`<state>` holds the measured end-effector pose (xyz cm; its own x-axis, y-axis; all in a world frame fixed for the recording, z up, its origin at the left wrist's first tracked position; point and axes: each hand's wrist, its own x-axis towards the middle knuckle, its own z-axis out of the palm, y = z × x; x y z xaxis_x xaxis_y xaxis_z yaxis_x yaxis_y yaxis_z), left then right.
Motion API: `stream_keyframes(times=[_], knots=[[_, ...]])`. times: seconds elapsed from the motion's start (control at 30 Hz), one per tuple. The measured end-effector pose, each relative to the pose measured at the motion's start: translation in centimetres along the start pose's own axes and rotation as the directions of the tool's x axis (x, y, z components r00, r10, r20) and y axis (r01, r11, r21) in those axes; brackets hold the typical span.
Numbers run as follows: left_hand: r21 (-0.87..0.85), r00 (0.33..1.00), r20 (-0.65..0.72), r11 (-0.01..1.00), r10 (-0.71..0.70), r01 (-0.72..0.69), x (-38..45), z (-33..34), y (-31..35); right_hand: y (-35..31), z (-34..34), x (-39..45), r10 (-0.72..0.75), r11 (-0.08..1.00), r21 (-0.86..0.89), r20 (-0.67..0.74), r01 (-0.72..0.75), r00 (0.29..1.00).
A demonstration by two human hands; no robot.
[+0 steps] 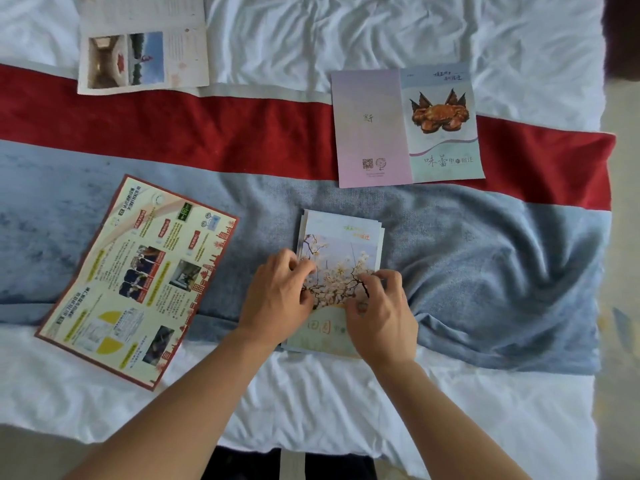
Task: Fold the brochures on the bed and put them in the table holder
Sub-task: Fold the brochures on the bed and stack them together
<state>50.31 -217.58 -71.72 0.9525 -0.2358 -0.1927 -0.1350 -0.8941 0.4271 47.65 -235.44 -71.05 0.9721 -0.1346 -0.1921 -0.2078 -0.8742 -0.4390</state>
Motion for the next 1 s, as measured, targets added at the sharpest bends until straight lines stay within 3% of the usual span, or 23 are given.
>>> stream_keyframes(times=[0.17,0.23,0.33,0.4,0.73,1.0], knots=[[0.001,0.991,0.068,0.993,0.114,-0.115,1.6,-0.7,0.5,0.0,-0.4,1.9,-0.074,0.995,-0.072,-0.053,0.070,0.996],[0.006,0.982,0.109,0.987,0.157,-0.159,2.4,-0.6,0.8,-0.1,-0.5,2.6,-0.103,0.987,-0.119,0.050,0.108,0.993],[0.010,0.977,0.185,0.994,0.105,-0.109,2.9,-0.4,0.8,-0.1,-0.1,2.7,-0.185,0.950,-0.197,0.265,0.241,0.946],[0.044,0.973,0.209,0.993,0.094,-0.105,3.1,-0.1,0.6,-0.1,0.4,2.4,-0.175,0.948,-0.202,0.316,0.246,0.933],[0.175,0.965,0.255,0.979,0.056,-0.103,3.8,-0.3,1.8,-2.2,-1.3,7.0,-0.150,0.871,-0.395,0.355,0.293,0.923],[0.244,0.962,0.273,0.965,0.029,-0.098,4.6,0.0,2.2,-2.4,-0.5,7.6,-0.111,0.876,-0.407,0.354,0.260,0.929]])
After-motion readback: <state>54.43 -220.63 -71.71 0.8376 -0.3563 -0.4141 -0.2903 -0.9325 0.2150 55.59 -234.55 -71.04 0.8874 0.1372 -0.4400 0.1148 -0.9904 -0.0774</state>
